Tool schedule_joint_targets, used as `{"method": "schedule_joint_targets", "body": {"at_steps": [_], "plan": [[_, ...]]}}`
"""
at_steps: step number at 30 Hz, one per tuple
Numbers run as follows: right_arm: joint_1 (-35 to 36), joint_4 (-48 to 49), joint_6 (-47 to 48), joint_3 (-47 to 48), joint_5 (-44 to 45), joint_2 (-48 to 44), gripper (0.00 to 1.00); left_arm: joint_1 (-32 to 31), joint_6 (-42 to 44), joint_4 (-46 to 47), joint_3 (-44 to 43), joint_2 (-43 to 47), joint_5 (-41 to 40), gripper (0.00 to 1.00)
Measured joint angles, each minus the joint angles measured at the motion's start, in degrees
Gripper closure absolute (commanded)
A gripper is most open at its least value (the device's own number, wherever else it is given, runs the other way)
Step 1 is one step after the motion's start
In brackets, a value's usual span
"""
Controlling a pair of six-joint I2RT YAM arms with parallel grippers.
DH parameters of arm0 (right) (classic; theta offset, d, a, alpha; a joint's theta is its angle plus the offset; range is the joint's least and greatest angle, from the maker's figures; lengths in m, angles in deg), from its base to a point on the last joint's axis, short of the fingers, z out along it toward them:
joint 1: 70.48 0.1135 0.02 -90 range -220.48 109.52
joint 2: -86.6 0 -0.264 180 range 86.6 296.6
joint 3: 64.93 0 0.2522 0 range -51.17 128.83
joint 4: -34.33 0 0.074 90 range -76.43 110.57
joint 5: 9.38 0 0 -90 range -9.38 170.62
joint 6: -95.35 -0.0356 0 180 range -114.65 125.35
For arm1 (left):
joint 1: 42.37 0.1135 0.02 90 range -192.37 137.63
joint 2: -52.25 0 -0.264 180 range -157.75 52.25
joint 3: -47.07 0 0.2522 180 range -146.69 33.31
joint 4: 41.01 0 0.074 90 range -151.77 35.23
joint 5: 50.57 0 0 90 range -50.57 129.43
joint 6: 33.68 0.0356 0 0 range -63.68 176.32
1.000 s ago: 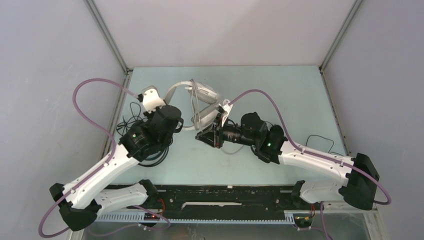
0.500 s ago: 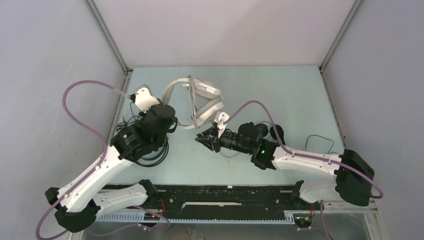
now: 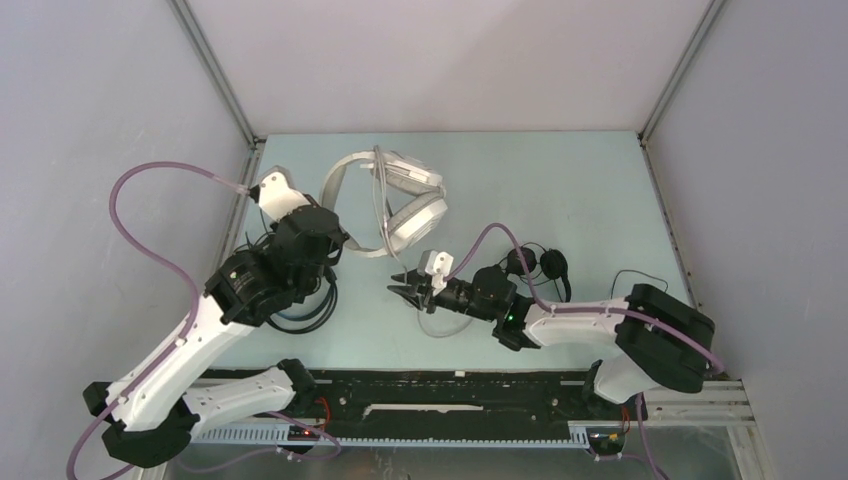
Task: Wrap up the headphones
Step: Wrap the headphones cable around the headphones.
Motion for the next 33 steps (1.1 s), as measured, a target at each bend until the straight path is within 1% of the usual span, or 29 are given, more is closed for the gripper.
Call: {"method": "schedule_joint_targets", "body": {"at_steps": [7,14,18,26,33], "plan": [[0.0,9.1,0.1,-0.6,-0.9,7.2,0.73,0.0,-0.4,-0.7,-2.4,0.1,0.9,1.00],[-0.7,16.6,-2.1,-0.6,-1.3,15.3,0.74,0.0,-0.7,-0.8,-2.5,0.3,1.7,1.00],[-0.9,19.4,-3.2,-0.7,-1.6,18.8,0.81,0.0,-0.9,-0.8,-2.5,0.3,1.9,1.00],[-1.9,22.1,-6.6,-1.7,-2.7,20.8,1.00,0.1,-1.0,-0.7,-2.5,1.2,3.0,1.00],[-3.6,25.9,-9.6,-2.7,-4.1,21.5,1.00,0.1,-1.0,-0.7,-2.5,4.0,5.9,1.00]]}}
